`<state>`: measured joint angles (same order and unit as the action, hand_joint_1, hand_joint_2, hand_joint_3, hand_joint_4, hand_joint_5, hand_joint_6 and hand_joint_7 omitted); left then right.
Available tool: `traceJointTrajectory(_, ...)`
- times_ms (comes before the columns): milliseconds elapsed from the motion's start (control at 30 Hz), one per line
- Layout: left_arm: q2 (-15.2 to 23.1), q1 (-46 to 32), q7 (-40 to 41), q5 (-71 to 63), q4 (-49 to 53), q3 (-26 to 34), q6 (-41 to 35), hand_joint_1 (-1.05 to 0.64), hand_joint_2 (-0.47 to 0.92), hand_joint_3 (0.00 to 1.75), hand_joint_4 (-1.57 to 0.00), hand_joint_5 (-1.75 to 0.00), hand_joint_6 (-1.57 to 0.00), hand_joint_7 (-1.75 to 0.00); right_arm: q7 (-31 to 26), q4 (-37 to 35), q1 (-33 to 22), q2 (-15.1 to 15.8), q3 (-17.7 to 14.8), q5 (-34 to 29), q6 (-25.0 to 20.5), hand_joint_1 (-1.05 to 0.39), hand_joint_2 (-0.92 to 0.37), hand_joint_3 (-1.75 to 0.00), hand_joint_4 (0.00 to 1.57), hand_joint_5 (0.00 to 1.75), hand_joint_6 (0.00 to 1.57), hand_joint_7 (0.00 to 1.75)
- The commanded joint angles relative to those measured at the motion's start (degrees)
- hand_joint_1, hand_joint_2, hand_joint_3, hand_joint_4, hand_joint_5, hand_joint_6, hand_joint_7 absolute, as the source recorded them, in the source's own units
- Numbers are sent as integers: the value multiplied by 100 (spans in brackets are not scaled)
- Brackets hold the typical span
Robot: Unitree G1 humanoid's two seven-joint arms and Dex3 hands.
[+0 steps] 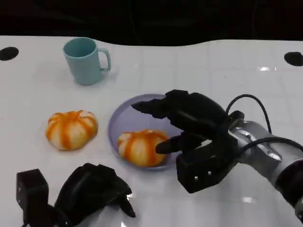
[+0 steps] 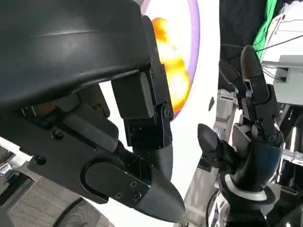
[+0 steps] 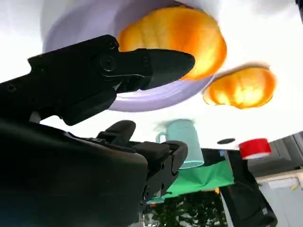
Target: Grasp the bread from the table and place it into the plate.
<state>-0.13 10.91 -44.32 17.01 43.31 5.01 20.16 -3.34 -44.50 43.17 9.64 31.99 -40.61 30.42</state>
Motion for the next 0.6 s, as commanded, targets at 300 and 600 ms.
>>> traceJointTrajectory(300,97,-159,80,-35,-186,-6,-84,-105,82,0,-140,-75,-157,-18,249,1393,-902,377,-512,538,49,-87,-92,-43,24,53,27,5)
traceJointTrajectory(600,84,-93,130,-56,-103,17,-54,-105,82,0,-141,-74,-157,-20,562,1979,-1828,562,-1144,1730,485,-71,-92,-35,51,108,56,45)
